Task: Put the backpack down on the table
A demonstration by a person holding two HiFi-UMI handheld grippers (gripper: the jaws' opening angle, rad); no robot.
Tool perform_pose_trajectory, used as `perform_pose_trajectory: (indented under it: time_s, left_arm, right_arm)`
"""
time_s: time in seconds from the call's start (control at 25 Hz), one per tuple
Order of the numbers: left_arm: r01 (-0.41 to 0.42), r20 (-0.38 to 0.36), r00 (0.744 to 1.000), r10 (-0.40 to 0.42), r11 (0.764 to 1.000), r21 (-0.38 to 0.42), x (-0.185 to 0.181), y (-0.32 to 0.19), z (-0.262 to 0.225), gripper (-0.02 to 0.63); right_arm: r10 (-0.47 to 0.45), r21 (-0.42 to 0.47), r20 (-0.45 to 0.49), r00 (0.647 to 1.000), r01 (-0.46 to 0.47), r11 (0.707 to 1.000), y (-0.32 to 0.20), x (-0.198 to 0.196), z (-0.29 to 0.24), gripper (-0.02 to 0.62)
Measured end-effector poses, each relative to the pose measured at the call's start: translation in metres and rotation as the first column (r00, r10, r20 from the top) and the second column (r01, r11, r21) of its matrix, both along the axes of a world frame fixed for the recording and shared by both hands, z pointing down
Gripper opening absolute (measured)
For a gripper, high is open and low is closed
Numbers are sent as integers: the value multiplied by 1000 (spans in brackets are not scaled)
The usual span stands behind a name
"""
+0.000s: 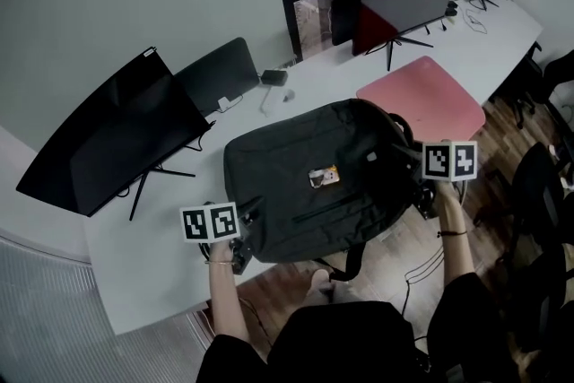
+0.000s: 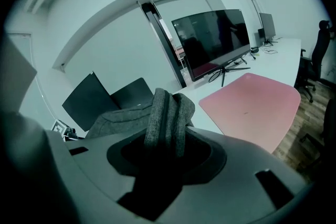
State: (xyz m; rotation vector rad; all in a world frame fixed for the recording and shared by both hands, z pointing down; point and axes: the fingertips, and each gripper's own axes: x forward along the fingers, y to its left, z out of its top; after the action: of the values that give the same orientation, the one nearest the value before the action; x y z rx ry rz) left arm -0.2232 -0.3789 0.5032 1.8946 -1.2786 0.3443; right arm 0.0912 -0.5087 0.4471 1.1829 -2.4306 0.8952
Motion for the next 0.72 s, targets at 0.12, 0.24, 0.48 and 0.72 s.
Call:
perform_pose_trajectory:
  time_s: [0.12,0.24,0.48,0.72]
  left_arm:
    - [0,-8,1000,0,1000,-31,-3,-14,13,158]
    - [16,-13,1000,-17,999,-38,-8,-29,23,158]
    - [23,-23,999,-25,996,-84,-17,-51,42,158]
    - [34,-37,999,-39,991,-126,-20,-58,64,158]
  right_arm:
    - [-3,-25,-15,1000,3,1000,-16,-5,13,156]
    - [-7,-25,-15,1000,7,1000,-34,-11,21,156]
    - [-8,-61,-40,999,5,998,-60,-20,41,156]
    - [-14,-93,-57,998,9,996,-72,-26,64,156]
